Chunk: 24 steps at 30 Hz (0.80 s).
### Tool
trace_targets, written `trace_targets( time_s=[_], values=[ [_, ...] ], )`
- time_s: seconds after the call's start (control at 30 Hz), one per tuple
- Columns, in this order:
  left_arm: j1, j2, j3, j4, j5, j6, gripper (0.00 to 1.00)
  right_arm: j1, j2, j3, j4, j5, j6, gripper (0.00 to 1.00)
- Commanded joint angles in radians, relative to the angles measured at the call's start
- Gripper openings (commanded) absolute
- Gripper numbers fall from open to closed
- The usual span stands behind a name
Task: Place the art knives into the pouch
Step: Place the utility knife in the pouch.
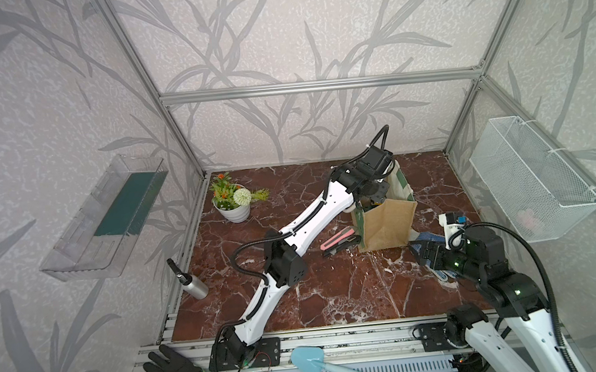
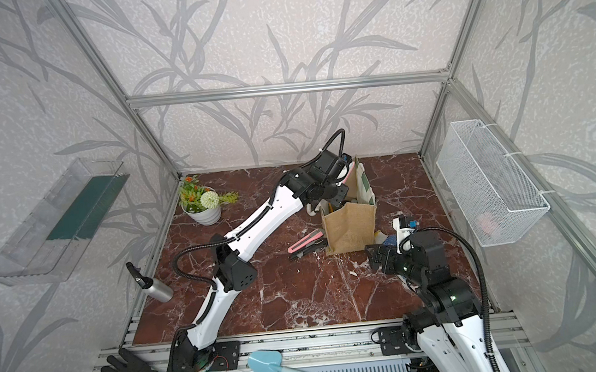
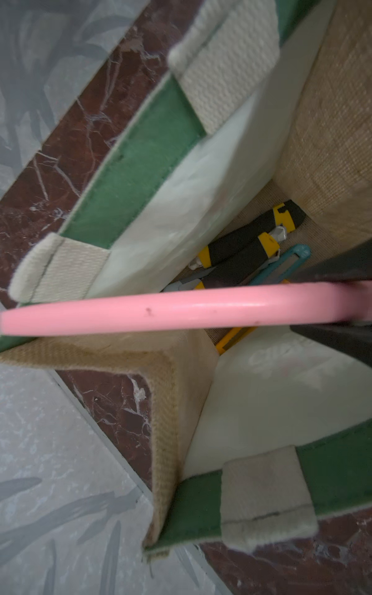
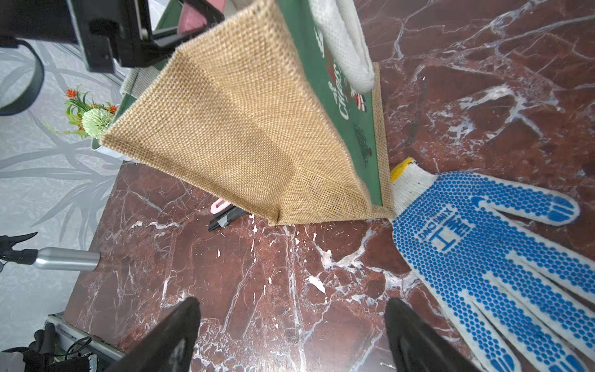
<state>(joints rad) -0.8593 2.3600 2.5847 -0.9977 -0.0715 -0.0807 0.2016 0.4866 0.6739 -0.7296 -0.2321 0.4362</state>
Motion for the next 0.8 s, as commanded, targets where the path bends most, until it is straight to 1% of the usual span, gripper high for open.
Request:
trace_targets(
  time_s=[0.0,0.07,0.1,0.13,0.3,0.4,0.5,0.57,0.63,0.67,0.77],
  values=[
    [-0.006,-0.017,0.036,-0.026,0.022,0.002,0.48,-0.002,-0.007,0.024,-0.006,0.007,-0.020,0.90],
    [-0.009,-0.027,0.035,-0.024,0.017,-0.001,0.81,-0.002,-0.002,0.026,-0.004,0.002,-0.022,0.91],
    [-0.009,-0.034,0.035,-0.021,0.003,-0.011,0.95,-0.002,0.000,0.028,-0.006,0.002,-0.024,0.91],
    [-0.009,-0.042,0.034,-0.022,-0.006,-0.022,0.99,-0.002,0.003,0.032,-0.007,0.003,-0.027,0.91],
    [-0.010,-0.100,0.008,-0.041,-0.042,-0.043,0.99,-0.002,0.009,0.045,-0.010,0.025,-0.036,0.91],
    [-0.009,-0.184,-0.096,-0.015,-0.101,-0.050,0.99,-0.002,0.013,0.057,-0.014,0.022,-0.032,0.91],
    [-0.009,-0.320,-0.295,0.078,-0.181,-0.063,0.99,-0.002,0.005,0.058,-0.019,0.022,-0.034,0.91],
    [-0.009,-0.439,-0.468,0.164,-0.227,-0.082,0.99,-0.002,-0.007,0.055,-0.020,0.021,-0.038,0.91],
    [-0.008,-0.540,-0.610,0.228,-0.267,-0.103,0.99,-0.002,-0.014,0.056,-0.026,0.023,-0.042,0.91],
    [-0.008,-0.589,-0.676,0.240,-0.306,-0.137,0.99,-0.002,-0.017,0.058,-0.028,0.025,-0.045,0.91],
    [0.001,-0.701,-0.842,0.258,-0.372,-0.167,0.99,-0.002,-0.020,0.063,-0.042,0.027,-0.052,0.91]
  ],
)
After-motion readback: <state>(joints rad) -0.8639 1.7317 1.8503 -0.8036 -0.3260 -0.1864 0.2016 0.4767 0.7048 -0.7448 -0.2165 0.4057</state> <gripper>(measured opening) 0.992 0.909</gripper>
